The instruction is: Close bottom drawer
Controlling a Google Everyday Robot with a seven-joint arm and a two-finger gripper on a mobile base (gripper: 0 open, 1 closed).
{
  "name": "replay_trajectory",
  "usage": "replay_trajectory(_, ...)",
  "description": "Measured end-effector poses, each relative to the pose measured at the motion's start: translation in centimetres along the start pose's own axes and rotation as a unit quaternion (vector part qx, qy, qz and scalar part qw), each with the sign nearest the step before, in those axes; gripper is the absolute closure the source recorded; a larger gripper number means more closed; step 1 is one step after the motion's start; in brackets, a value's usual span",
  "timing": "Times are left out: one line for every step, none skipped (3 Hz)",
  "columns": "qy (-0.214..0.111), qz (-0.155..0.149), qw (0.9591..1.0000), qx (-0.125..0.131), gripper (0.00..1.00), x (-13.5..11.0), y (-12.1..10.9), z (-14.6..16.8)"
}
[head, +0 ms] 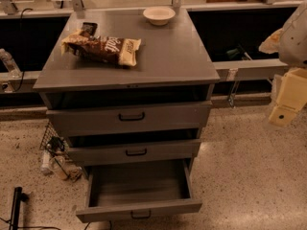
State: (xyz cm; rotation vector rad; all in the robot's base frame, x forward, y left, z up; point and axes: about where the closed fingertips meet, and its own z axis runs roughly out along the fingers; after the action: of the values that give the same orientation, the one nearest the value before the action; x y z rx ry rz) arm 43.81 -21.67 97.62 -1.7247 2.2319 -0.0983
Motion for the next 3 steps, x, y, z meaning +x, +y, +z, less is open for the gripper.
replay_trajectory(0.000, 0.000, 1.0000, 0.002, 0.02, 0.0, 0.0, -0.1)
replay_trajectory(-0.002, -0.001, 1.0000, 0.006, 0.22, -0.1, -0.1, -0.3)
replay_trajectory(-0.033, -0.014, 0.9993, -0.009, 0.46, -0.7, 0.2, 3.3)
